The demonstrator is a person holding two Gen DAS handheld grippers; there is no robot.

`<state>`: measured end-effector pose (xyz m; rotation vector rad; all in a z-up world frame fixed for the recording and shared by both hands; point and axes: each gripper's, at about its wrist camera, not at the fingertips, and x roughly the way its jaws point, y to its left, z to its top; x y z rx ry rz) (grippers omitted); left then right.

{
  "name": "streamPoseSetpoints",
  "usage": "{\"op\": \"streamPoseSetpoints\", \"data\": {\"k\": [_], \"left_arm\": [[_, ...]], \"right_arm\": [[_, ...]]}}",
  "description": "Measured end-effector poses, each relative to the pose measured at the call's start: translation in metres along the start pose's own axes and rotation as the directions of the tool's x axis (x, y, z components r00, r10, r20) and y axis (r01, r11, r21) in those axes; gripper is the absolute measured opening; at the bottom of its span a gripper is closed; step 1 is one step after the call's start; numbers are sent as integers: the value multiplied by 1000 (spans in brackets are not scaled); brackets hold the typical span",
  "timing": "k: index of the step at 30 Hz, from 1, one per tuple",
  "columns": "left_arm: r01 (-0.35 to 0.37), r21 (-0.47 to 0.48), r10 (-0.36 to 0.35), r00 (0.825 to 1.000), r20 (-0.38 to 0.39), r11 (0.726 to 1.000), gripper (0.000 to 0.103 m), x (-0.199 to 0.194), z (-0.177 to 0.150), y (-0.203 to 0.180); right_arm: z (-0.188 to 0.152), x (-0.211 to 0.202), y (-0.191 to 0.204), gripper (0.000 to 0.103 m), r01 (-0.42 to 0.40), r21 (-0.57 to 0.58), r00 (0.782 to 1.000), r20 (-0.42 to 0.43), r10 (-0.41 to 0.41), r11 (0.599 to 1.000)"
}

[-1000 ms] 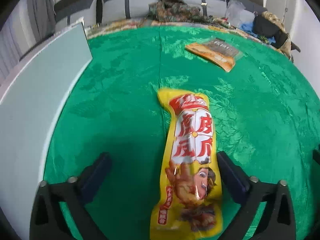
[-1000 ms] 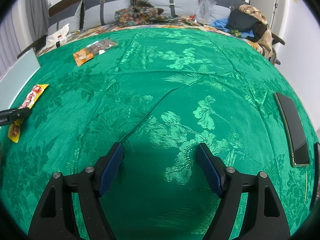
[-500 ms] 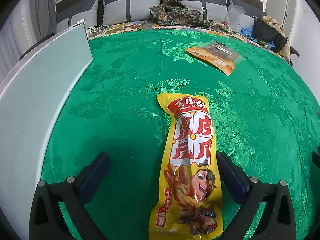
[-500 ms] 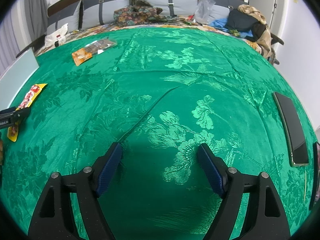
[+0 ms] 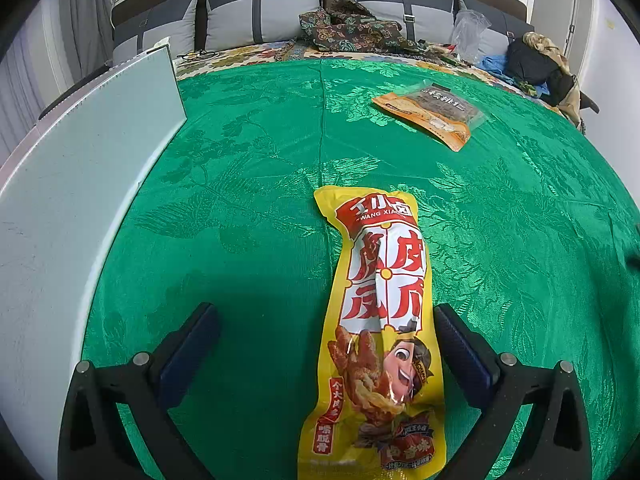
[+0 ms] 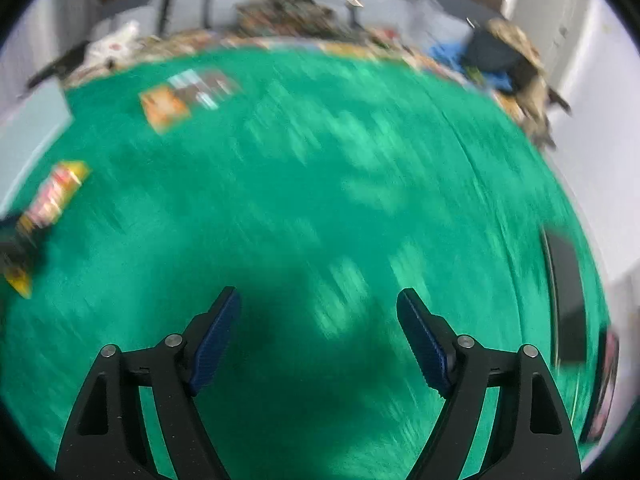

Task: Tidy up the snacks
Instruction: 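Hold the yellow pack in the left tool while right tool grasps the walnut bag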

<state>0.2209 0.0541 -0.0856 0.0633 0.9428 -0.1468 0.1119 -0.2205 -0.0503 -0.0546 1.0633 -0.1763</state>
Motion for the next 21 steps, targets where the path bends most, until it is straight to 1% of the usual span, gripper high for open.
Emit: {"op": "streamPoseSetpoints", "data": {"k": [1, 2, 3, 5, 6, 7, 8, 9, 12, 13, 14, 15, 16, 17, 18, 20, 21], "left_arm": [[0, 0, 0, 1000, 0, 1000, 103, 0, 0, -1], [0, 0, 0, 1000, 0, 1000, 103, 0, 0, 0], [0, 0, 0, 1000, 0, 1000, 103, 0, 0, -1], [0, 0, 0, 1000, 0, 1000, 103, 0, 0, 0], [0, 0, 0, 1000, 0, 1000, 103, 0, 0, -1], [0, 0, 0, 1000, 0, 1000, 103, 0, 0, -1], [0, 0, 0, 1000, 0, 1000, 103, 0, 0, -1], [0, 0, 0, 1000, 0, 1000, 103, 0, 0, 0], [-1, 0, 1, 1000, 0, 1000, 103, -1, -1, -1], [-1, 0, 1, 1000, 0, 1000, 103, -1, -1, -1], [-1, 0, 1, 1000, 1, 1000, 103, -1, -1, -1], [-1, 0, 1, 1000, 1, 1000, 103, -1, -1, -1], [-1, 0, 1, 1000, 1, 1000, 103, -2, -2, 0], [-1, 0, 1, 1000, 1, 1000, 103, -2, -2, 1], [-1, 0, 1, 1000, 1, 1000, 103, -2, -2, 1], [-1, 1, 1, 1000, 0, 1000, 103, 0, 0, 0], [-1, 1, 1, 1000, 0, 1000, 103, 0, 0, 0]], "right_arm": [[22, 0, 13, 83, -47, -7, 999, 5, 47, 999], [42, 4, 25, 83, -84, -4, 996, -12, 84, 996], [69, 15, 40, 83, -143, 21, 988, -55, 144, 989], [107, 39, 57, 83, -234, 113, 962, -119, 247, 966], [127, 57, 63, 83, -274, 193, 941, -151, 304, 942], [145, 76, 67, 83, -292, 282, 921, -176, 348, 914], [161, 95, 68, 83, -288, 378, 905, -192, 379, 880], [177, 115, 65, 83, -266, 483, 896, -196, 399, 834], [200, 149, 62, 83, -158, 645, 908, -202, 366, 747], [206, 160, 64, 83, -116, 677, 913, -216, 347, 727], [211, 167, 67, 83, -83, 689, 918, -228, 324, 720], [215, 173, 71, 85, -51, 689, 925, -242, 295, 723], [218, 177, 79, 85, 1, 664, 936, -263, 233, 747], [223, 178, 89, 86, 28, 628, 950, -259, 176, 777], [228, 180, 95, 87, 39, 598, 952, -266, 152, 801], [234, 185, 116, 88, 69, 461, 961, -269, 66, 885], [236, 186, 127, 90, 81, 370, 964, -264, 21, 926]]}}
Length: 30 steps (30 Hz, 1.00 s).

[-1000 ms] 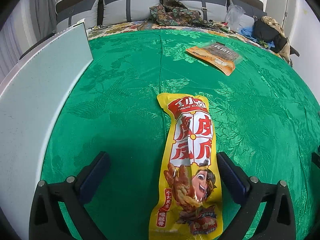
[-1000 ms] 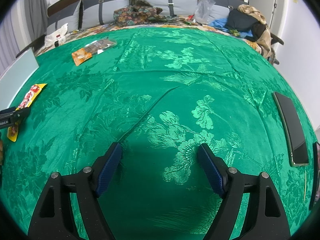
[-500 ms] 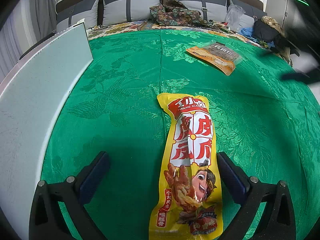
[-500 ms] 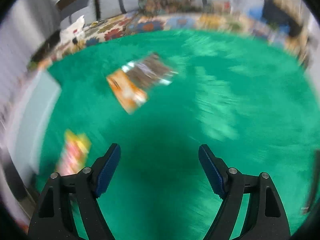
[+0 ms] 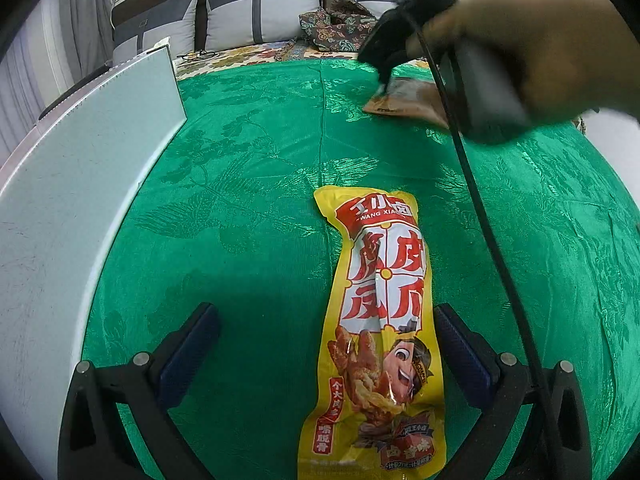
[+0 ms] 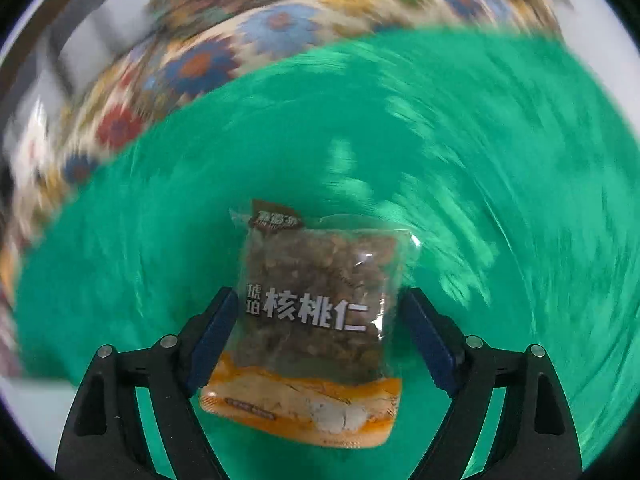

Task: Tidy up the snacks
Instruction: 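Hold the yellow pack in the left tool while right tool grasps the walnut bag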

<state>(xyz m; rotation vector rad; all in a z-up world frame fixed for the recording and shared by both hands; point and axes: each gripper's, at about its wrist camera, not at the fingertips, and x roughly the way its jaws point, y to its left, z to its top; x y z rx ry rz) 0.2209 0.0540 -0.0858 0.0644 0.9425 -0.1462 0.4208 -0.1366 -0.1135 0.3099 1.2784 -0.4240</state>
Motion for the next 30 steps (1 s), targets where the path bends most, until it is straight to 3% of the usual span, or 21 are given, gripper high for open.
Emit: {"op": "streamPoseSetpoints", "data": {"k": [2, 4, 6, 7, 8, 10, 11, 13, 15, 17, 19, 20, 21, 22, 23, 25, 30], "left_arm": [[0, 0, 0, 1000, 0, 1000, 103, 0, 0, 0], [0, 1, 0, 1000, 0, 1000, 103, 0, 1, -1], [0, 1, 0, 1000, 0, 1000, 103, 1, 2, -1], [0, 1, 0, 1000, 0, 1000, 103, 1, 2, -1], [0, 1, 0, 1000, -1, 1000, 103, 1, 2, -1], [0, 1, 0, 1000, 0, 1000, 103, 1, 2, -1], [0, 1, 0, 1000, 0, 1000, 103, 1, 2, -1], [0, 1, 0, 1000, 0, 1000, 103, 1, 2, -1], [0, 1, 0, 1000, 0, 1000, 103, 1, 1, -1], [1, 1, -1, 1000, 0, 1000, 103, 1, 1, -1], [1, 1, 0, 1000, 0, 1000, 103, 1, 1, -1], [1, 1, -1, 1000, 0, 1000, 103, 1, 1, -1], [1, 1, -1, 1000, 0, 1000, 103, 1, 1, -1], [1, 1, -1, 1000, 0, 1000, 103, 1, 2, 0], [1, 1, -1, 1000, 0, 1000, 103, 1, 1, -1], [1, 1, -1, 1000, 0, 1000, 103, 1, 1, -1], [1, 1, -1, 1000, 0, 1000, 103, 1, 1, -1]], "right_arm": [[-8, 2, 16, 89, -18, -188, 998, 53, 28, 982], [-20, -1, 22, 85, -64, -403, 993, 68, 100, 913], [-26, -4, 17, 83, -96, -485, 991, 38, 131, 869], [-28, -7, 10, 69, -125, -521, 988, 9, 152, 844], [-32, -12, 7, 46, -143, -564, 986, -10, 167, 814], [-43, -20, -2, 18, -166, -656, 984, -58, 171, 736], [-52, -25, -11, 15, -148, -706, 987, -65, 144, 693], [-63, -32, -34, 13, -225, -713, 973, -128, 192, 664], [-79, -46, -62, 10, -324, -682, 945, -199, 261, 656], [-98, -61, -99, 10, -491, -593, 871, -310, 382, 638], [-125, -75, -144, 11, -614, -516, 789, -392, 473, 597], [-138, -80, -167, 14, -643, -483, 766, -411, 494, 595], [-147, -83, -186, 18, -649, -455, 761, -410, 503, 610], [-156, -86, -211, 42, -629, -430, 777, -377, 504, 648], [-164, -91, -233, 73, -593, -415, 805, -330, 493, 690], [-175, -103, -270, 75, -498, -408, 867, -204, 455, 765], [-219, -126, -332, 75, -324, -364, 927, 61, 369, 873]]}}
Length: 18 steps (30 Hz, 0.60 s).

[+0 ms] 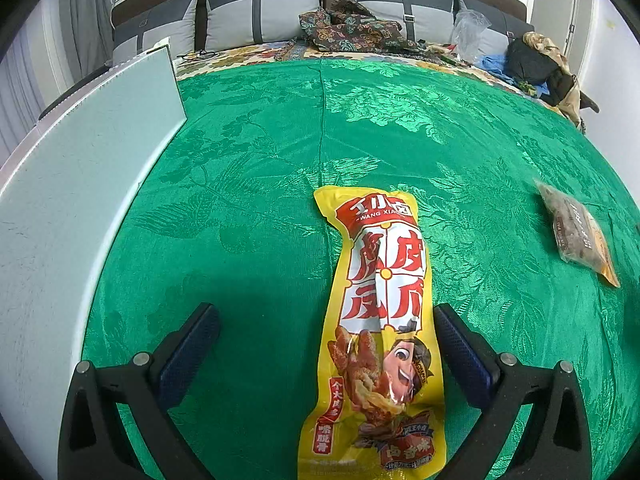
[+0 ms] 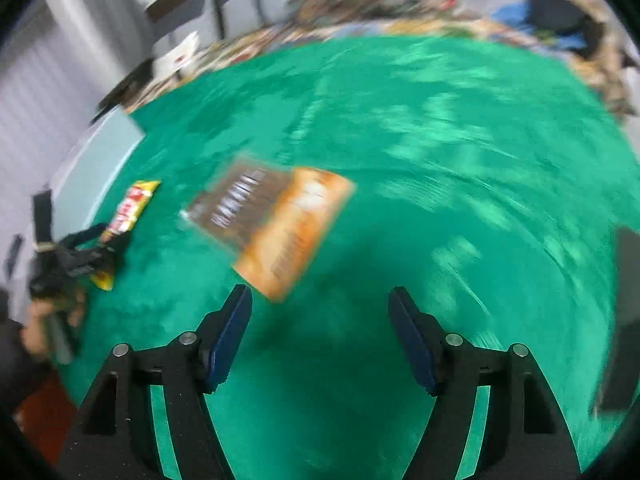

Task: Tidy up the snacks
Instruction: 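Hold the yellow pack in the left tool while right tool grasps the walnut bag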

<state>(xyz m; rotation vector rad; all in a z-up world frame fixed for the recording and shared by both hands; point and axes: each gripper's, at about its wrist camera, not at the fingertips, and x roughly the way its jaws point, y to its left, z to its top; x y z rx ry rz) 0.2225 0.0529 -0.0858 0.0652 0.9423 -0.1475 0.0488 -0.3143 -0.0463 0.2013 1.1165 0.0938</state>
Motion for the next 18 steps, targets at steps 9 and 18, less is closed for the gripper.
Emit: {"op": "streamPoseSetpoints", "data": {"k": [9, 18], "left_arm": [[0, 0, 0, 1000, 0, 1000, 103, 0, 0, 0], [0, 0, 0, 1000, 0, 1000, 103, 0, 0, 0]], "right_arm": [[-6, 21, 45, 73, 179, -41, 984, 33, -177, 983], [39, 54, 56, 73, 373, -98, 927, 75, -367, 922]]}}
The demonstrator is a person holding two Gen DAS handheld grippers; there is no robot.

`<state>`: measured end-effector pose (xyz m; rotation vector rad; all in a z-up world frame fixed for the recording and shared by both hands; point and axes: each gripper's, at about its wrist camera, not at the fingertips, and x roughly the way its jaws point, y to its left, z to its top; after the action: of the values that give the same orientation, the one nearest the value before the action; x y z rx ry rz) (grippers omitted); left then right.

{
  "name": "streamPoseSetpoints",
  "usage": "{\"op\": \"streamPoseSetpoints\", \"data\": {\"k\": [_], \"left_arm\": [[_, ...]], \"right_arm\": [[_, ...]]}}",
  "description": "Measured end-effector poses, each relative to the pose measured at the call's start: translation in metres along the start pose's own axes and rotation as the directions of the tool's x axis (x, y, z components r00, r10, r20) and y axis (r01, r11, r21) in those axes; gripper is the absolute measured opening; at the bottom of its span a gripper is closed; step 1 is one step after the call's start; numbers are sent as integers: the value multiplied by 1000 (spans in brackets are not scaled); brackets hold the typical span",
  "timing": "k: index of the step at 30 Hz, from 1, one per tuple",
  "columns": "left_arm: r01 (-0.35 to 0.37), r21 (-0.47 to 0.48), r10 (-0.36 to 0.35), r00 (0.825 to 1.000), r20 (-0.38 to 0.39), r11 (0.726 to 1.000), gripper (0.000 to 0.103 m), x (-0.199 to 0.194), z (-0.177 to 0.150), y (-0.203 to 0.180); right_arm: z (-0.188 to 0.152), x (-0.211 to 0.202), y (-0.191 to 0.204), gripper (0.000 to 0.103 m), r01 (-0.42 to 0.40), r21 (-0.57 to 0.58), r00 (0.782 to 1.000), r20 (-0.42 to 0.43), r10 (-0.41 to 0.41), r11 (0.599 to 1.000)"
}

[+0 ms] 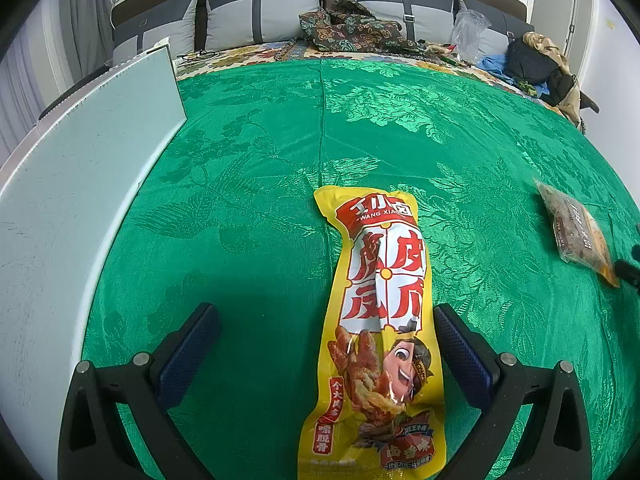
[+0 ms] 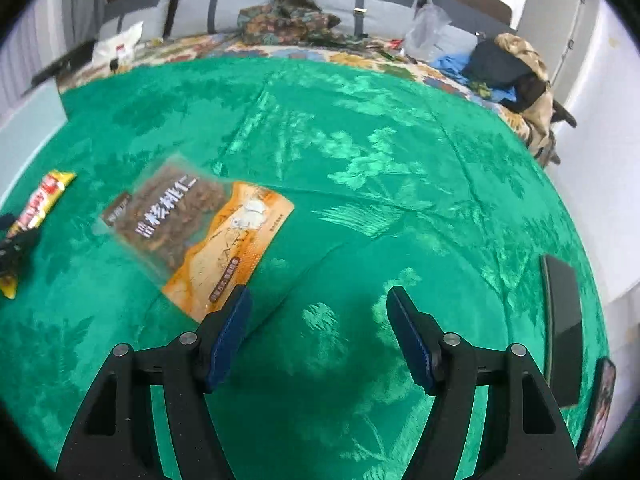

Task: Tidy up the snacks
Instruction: 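Hold the yellow pack in the left tool while right tool grasps the walnut bag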

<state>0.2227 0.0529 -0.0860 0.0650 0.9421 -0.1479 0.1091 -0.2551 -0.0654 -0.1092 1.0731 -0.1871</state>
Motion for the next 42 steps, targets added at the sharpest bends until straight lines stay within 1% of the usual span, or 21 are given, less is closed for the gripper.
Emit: {"op": "streamPoseSetpoints", "data": {"k": [5, 7, 9, 13, 16, 18, 19, 21, 22, 24, 25, 26, 27, 28, 29, 30, 31, 34, 39, 41, 42], "left_arm": [[0, 0, 0, 1000, 0, 1000, 103, 0, 0, 0], [0, 0, 0, 1000, 0, 1000, 103, 0, 0, 0], [0, 0, 0, 1000, 0, 1000, 103, 0, 0, 0], [0, 0, 0, 1000, 0, 1000, 103, 0, 0, 0], [0, 0, 0, 1000, 0, 1000, 103, 0, 0, 0], [0, 0, 0, 1000, 0, 1000, 103, 0, 0, 0], [0, 0, 0, 1000, 0, 1000, 103, 0, 0, 0], [0, 0, 0, 1000, 0, 1000, 103, 0, 0, 0], [1, 0, -1, 1000, 0, 1000, 103, 0, 0, 0], [1, 0, -1, 1000, 1, 1000, 103, 0, 0, 0], [1, 0, -1, 1000, 1, 1000, 103, 0, 0, 0], [1, 0, -1, 1000, 0, 1000, 103, 0, 0, 0], [1, 0, -1, 1000, 0, 1000, 103, 0, 0, 0], [0, 0, 0, 1000, 0, 1000, 103, 0, 0, 0], [1, 0, -1, 1000, 1, 1000, 103, 0, 0, 0], [1, 0, -1, 1000, 1, 1000, 103, 0, 0, 0], [0, 0, 0, 1000, 0, 1000, 103, 0, 0, 0], [0, 0, 0, 1000, 1, 1000, 103, 0, 0, 0], [0, 0, 0, 1000, 1, 1000, 103, 0, 0, 0], [1, 0, -1, 1000, 1, 1000, 103, 0, 0, 0], [0, 1, 0, 1000, 1, 1000, 103, 0, 0, 0]], "right_arm": [[1, -2, 32, 73, -71, -51, 997, 25, 72, 996], [2, -5, 51, 73, -184, -84, 982, 22, 186, 979], [0, -7, 62, 73, -264, -116, 964, 4, 266, 958], [1, -23, 43, 73, -318, -106, 946, 21, 322, 942], [22, -28, 25, 73, -358, -83, 933, 13, 360, 930], [48, -28, 30, 74, -389, -113, 920, 5, 392, 914], [58, -24, 38, 74, -418, -145, 907, -15, 420, 897], [75, -13, 60, 73, -474, -247, 880, -103, 464, 845], [80, -2, 76, 73, -470, -333, 883, -162, 441, 818], [84, 20, 95, 73, -430, -447, 902, -234, 362, 784], [86, 37, 101, 76, -414, -474, 908, -273, 317, 777], [88, 47, 103, 84, -424, -474, 902, -294, 316, 772], [91, 54, 104, 84, -402, -479, 912, -281, 297, 780], [95, 66, 103, 90, -408, -452, 906, -306, 291, 794], [99, 74, 99, 94, -434, -392, 890, -326, 319, 811], [104, 78, 95, 94, -435, -348, 889, -309, 337, 830], [105, 81, 94, 94, -408, -331, 902, -289, 320, 851], [103, 84, 96, 93, -383, -294, 914, -256, 314, 876], [106, 82, 95, 86, -350, -255, 922, -263, 284, 901], [110, 79, 93, 73, -327, -223, 928, -261, 267, 918], [113, 77, 92, 72, -319, -211, 929, -261, 261, 924]]}}
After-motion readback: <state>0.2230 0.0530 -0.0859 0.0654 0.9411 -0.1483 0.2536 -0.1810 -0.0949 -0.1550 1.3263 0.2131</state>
